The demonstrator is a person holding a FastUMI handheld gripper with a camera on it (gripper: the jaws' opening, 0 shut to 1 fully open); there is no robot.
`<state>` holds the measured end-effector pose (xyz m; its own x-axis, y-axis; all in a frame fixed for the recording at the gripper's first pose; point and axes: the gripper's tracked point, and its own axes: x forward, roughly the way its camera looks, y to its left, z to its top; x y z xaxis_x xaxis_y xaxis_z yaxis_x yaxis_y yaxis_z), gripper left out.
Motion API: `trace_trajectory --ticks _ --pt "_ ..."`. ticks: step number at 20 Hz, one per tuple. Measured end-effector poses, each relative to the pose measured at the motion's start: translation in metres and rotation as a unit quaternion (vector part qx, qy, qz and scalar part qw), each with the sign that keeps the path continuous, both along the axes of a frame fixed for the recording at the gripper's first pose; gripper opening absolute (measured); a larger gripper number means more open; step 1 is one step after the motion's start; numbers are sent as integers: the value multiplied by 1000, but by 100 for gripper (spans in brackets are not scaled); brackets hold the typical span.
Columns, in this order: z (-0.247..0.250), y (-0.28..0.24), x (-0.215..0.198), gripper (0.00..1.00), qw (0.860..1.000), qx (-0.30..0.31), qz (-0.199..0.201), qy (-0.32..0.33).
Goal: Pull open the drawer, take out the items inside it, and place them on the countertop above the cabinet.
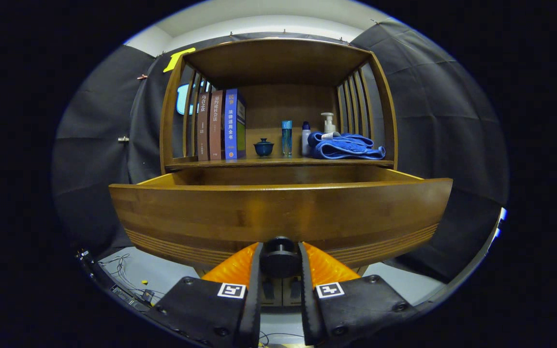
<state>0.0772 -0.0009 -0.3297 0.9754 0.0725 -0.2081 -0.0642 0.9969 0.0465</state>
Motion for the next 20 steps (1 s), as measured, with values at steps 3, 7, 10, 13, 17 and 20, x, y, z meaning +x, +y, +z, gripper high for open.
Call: trace_trajectory --ticks 3,7,10,13,17,20 --pt "0 -1 -7 38 1000 -7 -5 4" --pt "-1 -2 -9 38 1000 -3 -10 9" --pt "-5 -1 -8 42 999 10 -16 29" --pt "12 0 -18 63 999 21 -16 27" --pt "36 -8 -30 98 998 12 -30 45" --pt "57 -29 -27 98 993 -18 -70 92"
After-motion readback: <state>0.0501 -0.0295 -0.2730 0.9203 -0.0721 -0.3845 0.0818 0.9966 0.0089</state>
